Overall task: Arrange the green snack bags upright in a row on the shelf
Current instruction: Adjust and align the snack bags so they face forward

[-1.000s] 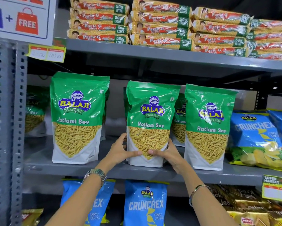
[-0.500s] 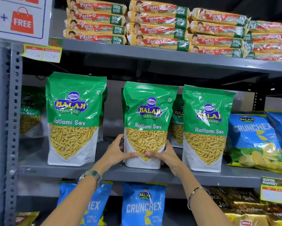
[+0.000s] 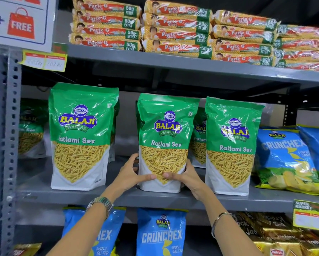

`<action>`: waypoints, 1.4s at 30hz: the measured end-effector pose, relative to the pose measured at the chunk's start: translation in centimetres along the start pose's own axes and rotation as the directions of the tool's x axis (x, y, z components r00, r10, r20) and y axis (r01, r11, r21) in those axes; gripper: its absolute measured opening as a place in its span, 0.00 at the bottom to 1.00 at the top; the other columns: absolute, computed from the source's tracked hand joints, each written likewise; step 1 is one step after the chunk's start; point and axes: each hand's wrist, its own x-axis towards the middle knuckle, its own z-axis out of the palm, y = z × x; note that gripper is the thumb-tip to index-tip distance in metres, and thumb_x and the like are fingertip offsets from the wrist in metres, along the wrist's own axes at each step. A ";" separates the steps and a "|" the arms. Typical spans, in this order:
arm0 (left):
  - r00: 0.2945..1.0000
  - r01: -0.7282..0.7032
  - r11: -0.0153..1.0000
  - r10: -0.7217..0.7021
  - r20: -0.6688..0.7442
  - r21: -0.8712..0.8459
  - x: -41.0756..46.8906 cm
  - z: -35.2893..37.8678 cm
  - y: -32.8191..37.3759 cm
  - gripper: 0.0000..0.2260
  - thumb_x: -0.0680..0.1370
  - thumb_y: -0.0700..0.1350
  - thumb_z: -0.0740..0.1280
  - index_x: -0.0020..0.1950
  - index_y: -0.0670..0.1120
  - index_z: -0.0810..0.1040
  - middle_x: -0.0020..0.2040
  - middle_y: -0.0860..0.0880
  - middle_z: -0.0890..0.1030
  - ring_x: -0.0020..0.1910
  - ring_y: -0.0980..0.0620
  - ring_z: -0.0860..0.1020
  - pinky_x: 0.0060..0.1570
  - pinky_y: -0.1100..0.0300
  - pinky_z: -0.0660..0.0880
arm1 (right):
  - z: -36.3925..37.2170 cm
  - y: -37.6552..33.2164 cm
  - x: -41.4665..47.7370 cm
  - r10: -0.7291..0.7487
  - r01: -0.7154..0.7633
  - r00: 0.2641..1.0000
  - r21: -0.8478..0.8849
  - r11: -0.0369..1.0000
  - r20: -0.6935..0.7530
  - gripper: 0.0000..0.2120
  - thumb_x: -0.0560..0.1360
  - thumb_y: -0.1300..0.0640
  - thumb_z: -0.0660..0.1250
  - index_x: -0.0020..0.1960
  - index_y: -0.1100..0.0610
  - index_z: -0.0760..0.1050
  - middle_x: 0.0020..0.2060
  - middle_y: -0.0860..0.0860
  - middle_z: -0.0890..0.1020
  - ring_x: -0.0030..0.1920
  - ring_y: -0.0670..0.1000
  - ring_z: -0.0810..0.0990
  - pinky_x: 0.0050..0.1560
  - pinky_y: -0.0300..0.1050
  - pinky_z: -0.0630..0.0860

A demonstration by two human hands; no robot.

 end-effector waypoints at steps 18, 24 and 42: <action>1.000 -0.016 1.000 0.016 -0.006 0.011 -1.2 -0.5 0.3 0.52 0.50 0.64 0.77 0.70 0.54 0.60 0.68 0.50 0.70 0.63 0.51 0.72 0.64 0.48 0.71 | 0.9 0.0 -0.4 -0.048 0.048 0.999 0.041 0.998 -0.008 0.48 0.52 0.51 0.81 0.66 0.53 0.61 0.62 0.50 0.75 0.60 0.48 0.75 0.55 0.38 0.74; 0.659 -0.517 0.852 0.461 -0.595 0.088 -5.7 -3.0 3.3 0.26 0.68 0.43 0.75 0.58 0.63 0.68 0.57 0.54 0.77 0.52 0.51 0.79 0.51 0.56 0.76 | 5.2 -2.7 -3.4 -0.503 0.463 0.595 -0.244 0.852 -0.627 0.28 0.66 0.49 0.74 0.62 0.54 0.67 0.55 0.50 0.73 0.56 0.50 0.74 0.60 0.49 0.72; 0.956 0.031 0.999 -0.038 -0.290 -0.029 -6.3 -19.2 -4.3 0.53 0.47 0.64 0.79 0.68 0.51 0.63 0.61 0.50 0.75 0.60 0.49 0.75 0.62 0.48 0.72 | 21.2 -3.3 0.9 -0.010 0.033 0.979 -0.108 0.994 0.201 0.46 0.57 0.43 0.78 0.69 0.51 0.61 0.68 0.49 0.71 0.67 0.53 0.70 0.65 0.54 0.71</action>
